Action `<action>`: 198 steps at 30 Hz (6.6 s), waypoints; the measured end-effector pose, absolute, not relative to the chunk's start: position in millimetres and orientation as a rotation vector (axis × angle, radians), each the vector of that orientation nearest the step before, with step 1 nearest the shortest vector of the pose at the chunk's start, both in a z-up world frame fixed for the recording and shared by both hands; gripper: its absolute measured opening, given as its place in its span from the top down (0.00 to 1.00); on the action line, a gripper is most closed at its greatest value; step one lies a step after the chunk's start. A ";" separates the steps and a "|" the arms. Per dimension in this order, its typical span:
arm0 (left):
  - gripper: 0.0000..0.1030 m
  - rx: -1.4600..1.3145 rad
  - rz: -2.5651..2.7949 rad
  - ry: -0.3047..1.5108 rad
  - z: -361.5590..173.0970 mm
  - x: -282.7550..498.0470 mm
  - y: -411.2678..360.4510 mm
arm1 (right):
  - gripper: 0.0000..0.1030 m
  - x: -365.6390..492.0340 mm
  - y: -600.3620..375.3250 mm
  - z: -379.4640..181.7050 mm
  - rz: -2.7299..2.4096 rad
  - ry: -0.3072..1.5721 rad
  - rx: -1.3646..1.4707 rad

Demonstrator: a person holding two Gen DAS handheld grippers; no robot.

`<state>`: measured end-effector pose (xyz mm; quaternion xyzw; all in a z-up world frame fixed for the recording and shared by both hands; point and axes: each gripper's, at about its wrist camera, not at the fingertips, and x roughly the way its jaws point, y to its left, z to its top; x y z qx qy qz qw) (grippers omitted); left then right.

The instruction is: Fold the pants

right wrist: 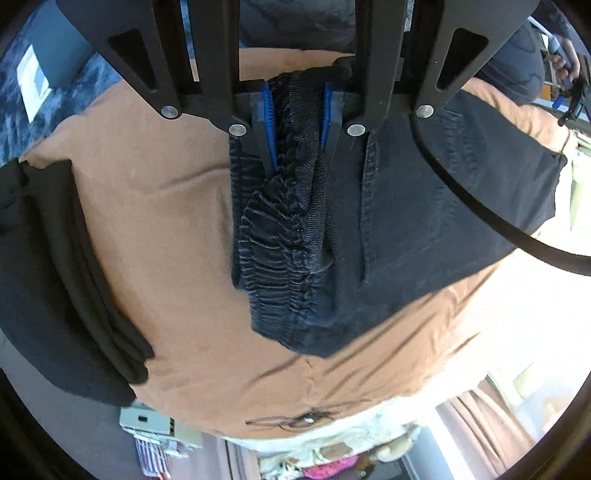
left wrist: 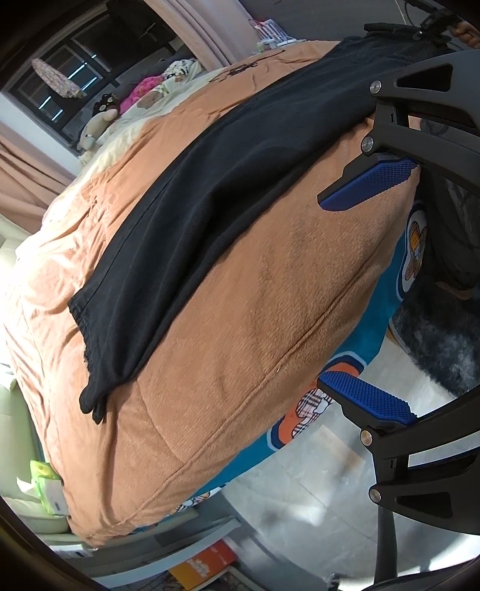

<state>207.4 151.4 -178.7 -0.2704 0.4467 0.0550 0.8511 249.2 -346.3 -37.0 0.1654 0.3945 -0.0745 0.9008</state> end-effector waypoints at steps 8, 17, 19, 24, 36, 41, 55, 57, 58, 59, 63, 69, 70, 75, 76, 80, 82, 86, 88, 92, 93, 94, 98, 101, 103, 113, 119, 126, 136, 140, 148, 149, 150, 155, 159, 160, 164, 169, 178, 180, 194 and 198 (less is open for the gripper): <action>0.13 -0.579 0.106 0.948 -183.5 211.1 150.9 | 0.29 265.1 -355.2 -38.1 -0.155 0.815 0.317; 0.13 -0.574 0.090 0.938 -178.0 210.8 146.9 | 0.87 306.1 -362.3 -68.4 -0.206 0.904 0.299; 0.13 -0.571 0.091 0.935 -176.5 211.5 148.5 | 0.94 298.3 -359.7 -58.0 -0.216 0.872 0.296; 0.13 -0.567 0.092 0.929 -173.0 216.6 151.9 | 0.96 274.1 -338.3 -34.3 -0.250 0.825 0.216; 0.13 -0.568 0.067 0.889 -160.7 240.4 163.3 | 0.94 265.9 -332.2 -86.4 -0.296 0.941 0.211; 0.13 -0.622 0.067 0.867 -161.8 253.3 181.5 | 0.74 260.1 -335.6 -71.7 -0.327 0.913 0.215; 0.19 -0.849 0.028 0.863 -186.7 296.2 223.1 | 0.58 196.5 -323.9 -43.9 -0.229 0.759 0.420; 0.22 -0.860 0.029 0.862 -187.9 301.0 225.8 | 0.58 190.4 -323.3 -50.9 -0.183 0.765 0.480; 0.26 -0.860 0.035 0.863 -188.6 303.4 226.9 | 0.54 186.3 -324.5 -54.6 -0.158 0.768 0.515; 0.29 -0.859 0.043 0.864 -189.0 304.7 228.0 | 0.50 182.9 -324.8 -58.0 -0.146 0.769 0.539; 0.47 -0.869 0.064 0.866 -192.4 306.1 234.0 | 0.38 170.1 -332.6 -72.5 -0.133 0.766 0.622; 0.58 -0.895 0.072 0.871 -196.3 308.5 240.9 | 0.28 155.6 -345.1 -100.7 -0.142 0.786 0.741; 0.60 -0.895 0.076 0.872 -196.7 308.1 240.9 | 0.28 156.0 -347.2 -106.2 -0.128 0.788 0.764; 0.60 -0.889 0.088 0.872 -195.0 306.9 239.5 | 0.28 162.1 -359.0 -124.2 -0.092 0.759 0.857; 0.60 -0.889 0.090 0.874 -194.6 306.3 239.3 | 0.28 164.0 -364.7 -127.7 -0.088 0.731 0.889; 0.60 -0.890 0.094 0.880 -194.5 309.1 239.4 | 0.28 167.9 -381.9 -140.7 -0.079 0.629 0.995; 0.60 -0.904 0.094 0.881 -196.6 311.2 241.6 | 0.54 169.5 -391.1 -147.3 -0.118 0.613 1.006; 0.68 -0.948 0.110 0.859 -199.1 309.5 250.0 | 0.80 171.2 -399.8 -144.9 -0.108 0.590 0.986; 0.83 -0.940 0.139 0.870 -199.9 307.6 252.4 | 0.85 168.6 -401.9 -129.2 -0.128 0.565 0.909; 0.90 -0.915 0.124 0.847 -191.9 299.4 250.8 | 0.89 164.7 -417.6 -101.8 -0.142 0.512 0.854; 0.90 -0.910 0.119 0.834 -187.5 296.2 250.6 | 0.90 169.7 -420.8 -97.1 -0.145 0.506 0.842; 0.91 -0.913 0.109 0.816 -182.8 292.1 251.5 | 0.90 169.4 -422.5 -92.6 -0.148 0.503 0.828; 0.89 -0.916 0.087 0.805 -178.9 288.4 254.8 | 0.90 175.3 -419.5 -99.4 -0.178 0.518 0.803; 0.78 -0.945 0.099 0.852 -190.4 295.2 262.3 | 0.88 186.6 -409.7 -118.3 -0.176 0.568 0.846; 0.62 -0.917 0.139 0.853 -193.0 297.2 269.3 | 0.82 185.4 -406.8 -114.9 -0.178 0.572 0.846; 0.61 -0.964 0.139 0.814 -196.0 316.6 301.4 | 0.53 153.3 -400.8 -85.7 -0.226 0.571 0.813; 0.61 -0.992 0.145 0.779 -201.0 332.9 323.0 | 0.53 127.4 -384.7 -65.7 -0.252 0.521 0.766; 0.95 -0.924 0.115 0.772 -179.9 343.7 330.6 | 0.53 124.0 -352.8 -36.1 -0.239 0.478 0.670; 0.96 -0.853 -0.043 0.669 -82.6 359.8 315.9 | 0.53 176.0 -286.0 -19.6 -0.069 0.513 0.544; 0.96 -0.837 -0.103 0.631 -46.4 365.6 309.3 | 0.53 203.2 -251.8 -21.3 0.017 0.540 0.510; 0.97 -0.819 -0.165 0.559 15.4 367.8 306.3 | 0.53 266.2 -166.7 -29.5 0.183 0.645 0.426; 0.97 -0.816 -0.168 0.550 20.9 365.5 305.4 | 0.53 272.8 -158.2 -30.7 0.200 0.655 0.417; 0.97 -0.813 -0.175 0.538 28.3 363.3 304.9 | 0.53 282.1 -147.1 -32.0 0.216 0.670 0.404; 0.97 -0.778 -0.193 0.524 47.8 353.7 298.6 | 0.53 313.9 -102.8 -34.5 0.302 0.723 0.354; 0.97 -0.776 -0.195 0.516 53.8 351.7 298.7 | 0.53 343.5 -78.7 -40.4 0.336 0.752 0.321; 0.97 -0.779 -0.195 0.515 53.7 352.5 299.3 | 0.53 350.4 -70.9 -45.8 0.346 0.772 0.310; 0.97 -0.776 -0.188 0.526 50.0 354.8 299.9 | 0.66 364.1 -43.8 -66.2 0.391 0.858 0.292; 0.97 -0.742 -0.156 0.562 37.2 361.3 296.9 | 0.68 375.2 -30.6 -81.4 0.401 0.925 0.242; 0.97 -0.761 -0.128 0.586 16.0 364.4 307.2 | 0.69 436.9 -62.8 -73.9 0.358 0.959 0.316; 0.97 -0.762 -0.126 0.589 13.4 363.8 307.5 | 0.69 455.3 -67.0 -72.7 0.353 0.970 0.315; 0.97 -0.715 -0.138 0.587 26.0 359.7 294.4 | 0.81 572.1 -62.9 -57.3 0.301 0.982 0.317; 0.97 -0.681 -0.159 0.572 45.0 356.6 278.0 | 0.85 550.1 -56.7 -63.3 0.332 0.993 0.321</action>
